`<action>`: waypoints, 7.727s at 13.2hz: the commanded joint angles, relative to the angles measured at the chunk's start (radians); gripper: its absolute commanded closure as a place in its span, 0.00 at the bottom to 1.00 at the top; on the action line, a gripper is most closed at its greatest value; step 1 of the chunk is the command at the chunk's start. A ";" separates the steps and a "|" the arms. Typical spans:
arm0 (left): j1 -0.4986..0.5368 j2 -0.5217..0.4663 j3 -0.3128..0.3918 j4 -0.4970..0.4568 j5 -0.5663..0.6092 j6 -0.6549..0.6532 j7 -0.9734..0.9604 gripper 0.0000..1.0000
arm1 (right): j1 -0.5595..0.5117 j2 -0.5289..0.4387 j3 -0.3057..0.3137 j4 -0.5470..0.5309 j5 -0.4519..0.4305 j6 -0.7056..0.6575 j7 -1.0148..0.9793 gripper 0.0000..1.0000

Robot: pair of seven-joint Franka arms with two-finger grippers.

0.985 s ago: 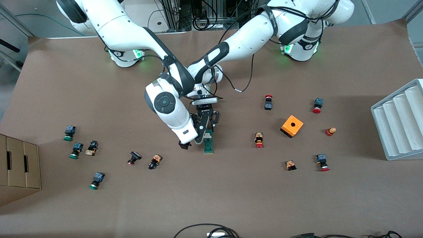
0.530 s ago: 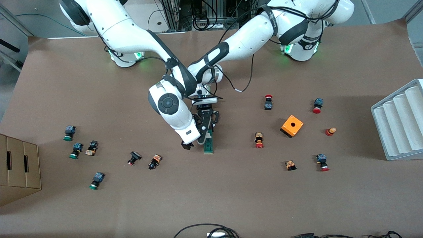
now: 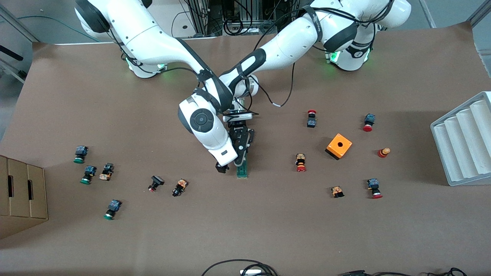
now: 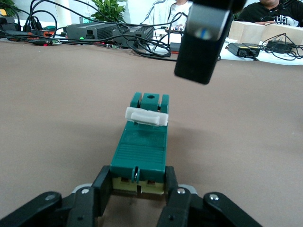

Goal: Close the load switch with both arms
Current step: 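Lower the right gripper onto the white lever beside the base, then push the white lever over with the right gripper to close it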

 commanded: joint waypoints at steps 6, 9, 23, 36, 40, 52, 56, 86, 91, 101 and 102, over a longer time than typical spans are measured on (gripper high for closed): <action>-0.013 0.018 0.008 0.020 0.010 0.002 -0.022 0.60 | 0.043 0.044 -0.029 0.014 0.032 0.074 0.001 0.00; -0.013 0.018 0.008 0.020 0.010 0.000 -0.022 0.60 | 0.046 0.059 -0.029 0.014 0.032 0.095 0.003 0.00; -0.013 0.018 0.008 0.019 0.011 -0.001 -0.022 0.60 | 0.098 0.095 -0.059 0.017 0.047 0.144 0.024 0.00; -0.012 0.018 0.008 0.019 0.011 -0.004 -0.022 0.61 | 0.131 0.110 -0.092 0.017 0.061 0.177 0.024 0.00; -0.013 0.018 0.008 0.020 0.011 -0.004 -0.022 0.61 | 0.131 0.110 -0.092 0.017 0.061 0.187 0.024 0.06; -0.013 0.018 0.008 0.020 0.010 -0.004 -0.022 0.62 | 0.138 0.110 -0.094 0.019 0.060 0.220 0.023 0.21; -0.012 0.018 0.008 0.020 0.010 -0.004 -0.022 0.63 | 0.138 0.109 -0.098 0.019 0.060 0.220 0.021 0.24; -0.012 0.018 0.008 0.020 0.010 -0.004 -0.022 0.63 | 0.135 0.095 -0.115 0.028 0.051 0.213 -0.005 0.29; -0.013 0.018 0.008 0.020 0.010 -0.004 -0.022 0.64 | 0.135 0.093 -0.115 0.033 0.052 0.215 -0.002 0.29; -0.013 0.018 0.008 0.020 0.010 -0.004 -0.022 0.64 | 0.134 0.093 -0.115 0.042 0.055 0.213 -0.002 0.29; -0.012 0.018 0.008 0.020 0.010 -0.004 -0.022 0.64 | 0.132 0.093 -0.115 0.042 0.057 0.213 -0.002 0.29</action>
